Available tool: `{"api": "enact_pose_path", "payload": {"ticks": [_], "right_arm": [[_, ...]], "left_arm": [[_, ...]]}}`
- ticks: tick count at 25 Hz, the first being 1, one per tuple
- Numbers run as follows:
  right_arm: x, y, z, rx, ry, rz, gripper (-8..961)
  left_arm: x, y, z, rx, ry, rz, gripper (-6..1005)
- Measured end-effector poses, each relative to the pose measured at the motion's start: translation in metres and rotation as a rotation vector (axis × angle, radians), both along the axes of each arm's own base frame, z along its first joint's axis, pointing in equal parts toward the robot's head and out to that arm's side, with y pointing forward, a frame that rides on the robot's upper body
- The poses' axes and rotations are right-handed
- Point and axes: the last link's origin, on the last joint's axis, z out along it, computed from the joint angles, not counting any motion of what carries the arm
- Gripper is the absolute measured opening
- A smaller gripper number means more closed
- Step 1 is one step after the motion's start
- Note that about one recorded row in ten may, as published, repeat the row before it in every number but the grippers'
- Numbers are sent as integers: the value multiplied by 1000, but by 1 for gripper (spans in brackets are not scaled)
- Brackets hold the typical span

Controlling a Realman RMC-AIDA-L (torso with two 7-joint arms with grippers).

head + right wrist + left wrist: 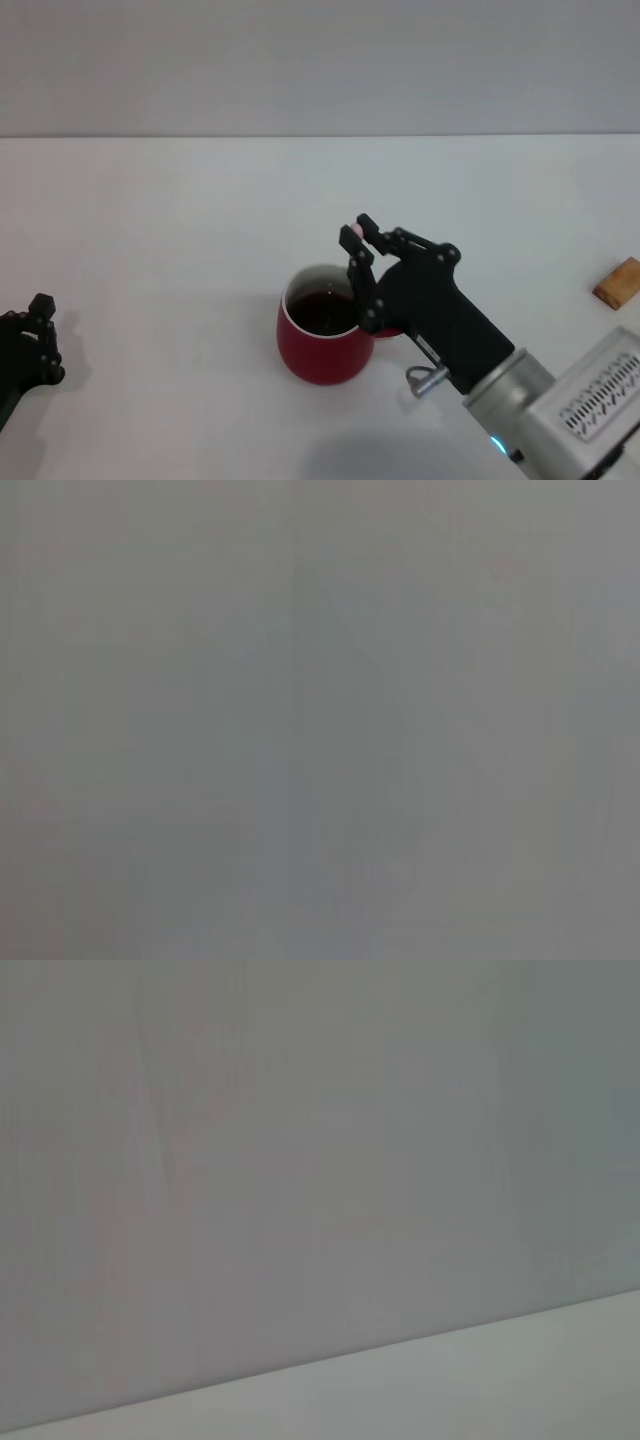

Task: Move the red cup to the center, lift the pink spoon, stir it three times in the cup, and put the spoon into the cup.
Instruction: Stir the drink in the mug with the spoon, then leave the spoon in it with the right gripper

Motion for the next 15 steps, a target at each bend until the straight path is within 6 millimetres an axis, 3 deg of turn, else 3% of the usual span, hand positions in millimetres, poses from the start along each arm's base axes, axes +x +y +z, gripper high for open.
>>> {"api": "enact_pose_path", "payload": {"ticks": [9,15], "right_arm": [[-5,-29,-7,-45,48,16,30],[-10,-26,-13,-71,25,31,30]], "left_arm": [[2,2,-2,-7,-1,-3,-2],[2,2,-3,-10,-2,-3,-2]]}}
